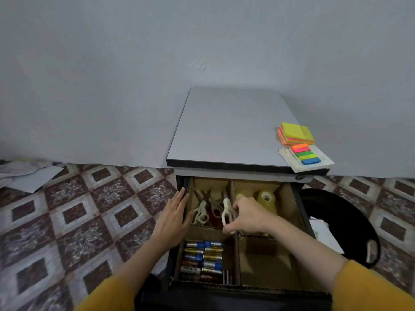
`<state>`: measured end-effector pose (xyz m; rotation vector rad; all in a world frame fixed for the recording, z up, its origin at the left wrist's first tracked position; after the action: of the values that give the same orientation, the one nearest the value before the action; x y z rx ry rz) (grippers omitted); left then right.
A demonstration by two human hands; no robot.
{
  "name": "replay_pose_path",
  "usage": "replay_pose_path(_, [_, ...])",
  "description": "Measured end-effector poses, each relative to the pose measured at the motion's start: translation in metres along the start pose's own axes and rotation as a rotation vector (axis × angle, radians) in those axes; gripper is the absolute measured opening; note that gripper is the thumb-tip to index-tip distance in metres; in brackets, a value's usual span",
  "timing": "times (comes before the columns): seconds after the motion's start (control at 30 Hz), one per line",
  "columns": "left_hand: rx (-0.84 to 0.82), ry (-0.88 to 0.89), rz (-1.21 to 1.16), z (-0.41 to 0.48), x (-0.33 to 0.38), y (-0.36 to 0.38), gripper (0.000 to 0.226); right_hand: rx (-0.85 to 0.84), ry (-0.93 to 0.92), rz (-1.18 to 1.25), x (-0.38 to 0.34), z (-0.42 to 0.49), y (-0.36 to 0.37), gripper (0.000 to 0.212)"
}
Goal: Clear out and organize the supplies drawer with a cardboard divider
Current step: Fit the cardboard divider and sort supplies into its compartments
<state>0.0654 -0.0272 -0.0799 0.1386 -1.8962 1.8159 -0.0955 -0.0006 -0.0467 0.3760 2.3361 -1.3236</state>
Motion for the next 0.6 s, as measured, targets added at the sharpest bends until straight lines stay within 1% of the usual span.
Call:
replay_pose_path(0.1, [-0.071, -0.037, -0.056, 0.011, -0.002, 0.012, 0.058, -0.018, 0.006, 0.011, -0.001, 0.021, 0.004, 0.029])
replay_pose_path(0.17, [-0.091, -0.059, -0.083, 0.018, 0.0, 0.018, 0.061, -0.014, -0.006, -0.008, -0.006, 0.032, 0.001, 0.027])
replay_pose_path(0.23, [-0.113, -0.068, -0.084, 0.022, 0.002, 0.024, 0.066, -0.015, -0.003, -0.042, -0.009, 0.044, -0.001, 0.031])
replay_pose_path(0.3, [-0.118, -0.06, -0.06, 0.023, 0.003, 0.027, 0.071, -0.028, -0.003, -0.07, -0.011, 0.053, 0.002, 0.032])
replay_pose_path(0.37, [-0.115, -0.062, -0.048, 0.022, 0.003, 0.028, 0.074, -0.04, -0.006, -0.118, -0.013, 0.06, 0.007, 0.027])
replay_pose_path(0.43, [-0.123, -0.078, -0.032, 0.021, 0.0, 0.028, 0.076, -0.05, -0.001, -0.153, -0.016, 0.065, 0.011, 0.026])
replay_pose_path(0.6, [-0.135, -0.093, -0.044, 0.021, 0.002, 0.027, 0.076, -0.063, 0.009, -0.18, -0.018, 0.07, 0.018, 0.026])
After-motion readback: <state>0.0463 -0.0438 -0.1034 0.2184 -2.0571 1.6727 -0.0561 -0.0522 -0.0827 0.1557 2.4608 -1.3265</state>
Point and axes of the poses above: each hand's wrist, its own z-axis towards the middle knuckle, its own y-axis out of the palm, x = y × z, the point moved 10 cm from there along z, towards the middle knuckle, and after that the axes turned 5 degrees about -x, right-handed, at the moved point
